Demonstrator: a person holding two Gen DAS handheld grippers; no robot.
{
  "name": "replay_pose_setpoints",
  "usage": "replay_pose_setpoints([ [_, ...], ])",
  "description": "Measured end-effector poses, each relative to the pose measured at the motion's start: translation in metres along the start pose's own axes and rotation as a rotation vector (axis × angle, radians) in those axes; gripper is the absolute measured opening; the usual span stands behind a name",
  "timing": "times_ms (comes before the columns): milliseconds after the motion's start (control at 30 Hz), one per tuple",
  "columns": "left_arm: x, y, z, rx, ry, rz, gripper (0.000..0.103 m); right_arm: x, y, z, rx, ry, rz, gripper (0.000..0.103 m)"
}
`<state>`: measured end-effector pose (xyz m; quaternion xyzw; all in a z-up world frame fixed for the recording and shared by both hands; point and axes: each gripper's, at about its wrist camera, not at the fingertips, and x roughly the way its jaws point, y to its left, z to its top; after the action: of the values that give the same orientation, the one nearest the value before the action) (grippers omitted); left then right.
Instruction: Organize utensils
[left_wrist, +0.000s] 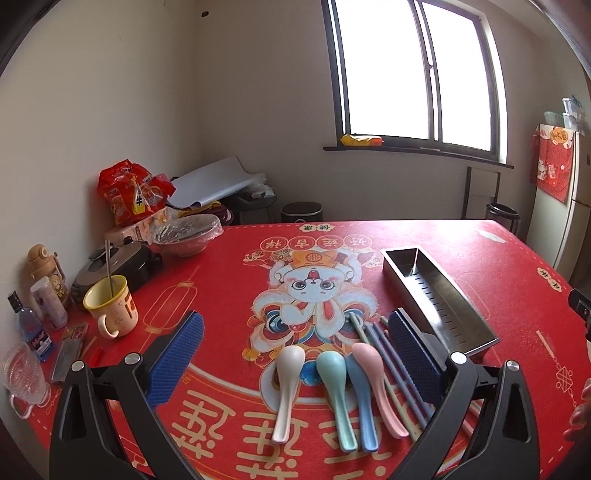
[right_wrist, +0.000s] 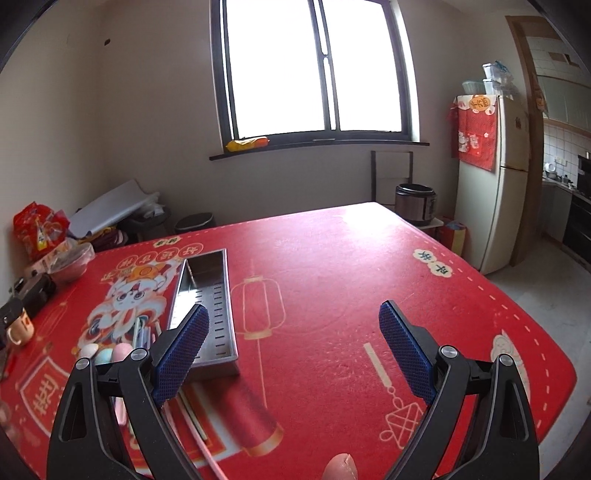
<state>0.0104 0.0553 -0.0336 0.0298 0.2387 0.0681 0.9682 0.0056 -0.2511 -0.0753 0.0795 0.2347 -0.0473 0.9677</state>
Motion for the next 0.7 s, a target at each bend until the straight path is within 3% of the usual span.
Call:
replay_pose_setpoints([
  [233, 0.037, 0.031, -0.034, -0.067, 0.121, -0.037, 0.098, 0.040, 0.010, -0.020, 0.003, 0.092, 0.082, 0.090],
  [333, 0.055, 0.044, -0.048, -0.117, 0.192, -0.086, 0.098, 0.057, 0.022, -0.026, -0.048, 0.122, 0.052, 0.090],
  [500, 0.074, 0.038, -0.061, -0.025, 0.234, -0.025, 0.098, 0.077, 0.032, -0.032, -0.069, 0.146, 0.084, 0.090],
  [700, 0.098, 0.030, -0.066, 0.046, 0.269, -0.017, 0.098, 0.093, 0.027, -0.037, -0.050, 0.168, 0.075, 0.090],
])
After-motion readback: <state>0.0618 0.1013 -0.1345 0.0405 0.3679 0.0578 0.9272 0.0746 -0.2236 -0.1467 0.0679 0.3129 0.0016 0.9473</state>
